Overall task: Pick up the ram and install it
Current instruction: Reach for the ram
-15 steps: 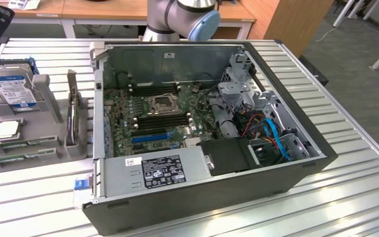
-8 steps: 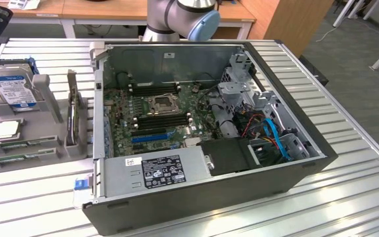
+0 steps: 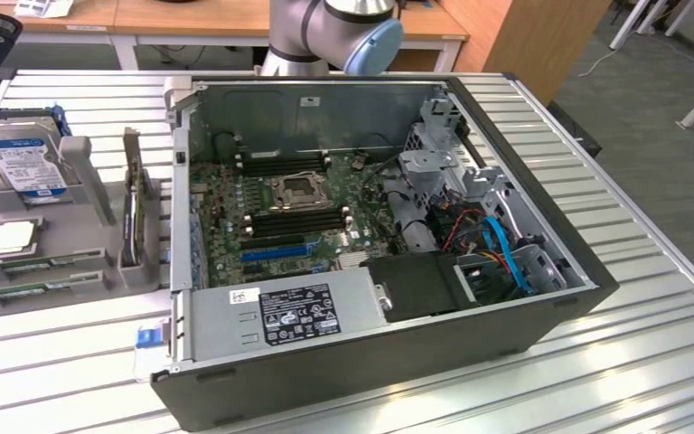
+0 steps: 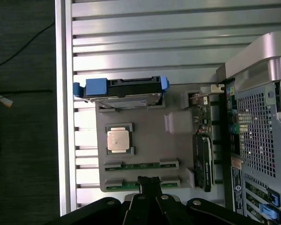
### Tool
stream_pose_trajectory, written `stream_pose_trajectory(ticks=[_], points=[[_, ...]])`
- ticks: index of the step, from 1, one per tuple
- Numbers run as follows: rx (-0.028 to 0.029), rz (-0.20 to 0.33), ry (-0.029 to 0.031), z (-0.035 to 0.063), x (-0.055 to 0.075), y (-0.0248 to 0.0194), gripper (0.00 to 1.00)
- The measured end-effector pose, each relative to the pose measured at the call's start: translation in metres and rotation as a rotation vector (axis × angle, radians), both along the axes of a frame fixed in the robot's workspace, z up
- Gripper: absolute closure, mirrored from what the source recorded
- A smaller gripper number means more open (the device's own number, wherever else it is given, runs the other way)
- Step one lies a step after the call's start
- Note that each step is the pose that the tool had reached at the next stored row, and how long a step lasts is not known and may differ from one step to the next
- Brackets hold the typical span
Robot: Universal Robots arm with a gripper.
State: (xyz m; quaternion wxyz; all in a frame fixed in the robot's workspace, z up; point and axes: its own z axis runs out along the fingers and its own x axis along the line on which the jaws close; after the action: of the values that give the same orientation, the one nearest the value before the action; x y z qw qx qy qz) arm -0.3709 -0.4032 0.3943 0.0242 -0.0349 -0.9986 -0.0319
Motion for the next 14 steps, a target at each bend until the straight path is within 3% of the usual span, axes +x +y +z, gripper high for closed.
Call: stream_pose_trajectory(ticks=[14], points=[[0.0,0.0,-0.0001,0.0,0.0,-0.0132,0.9]])
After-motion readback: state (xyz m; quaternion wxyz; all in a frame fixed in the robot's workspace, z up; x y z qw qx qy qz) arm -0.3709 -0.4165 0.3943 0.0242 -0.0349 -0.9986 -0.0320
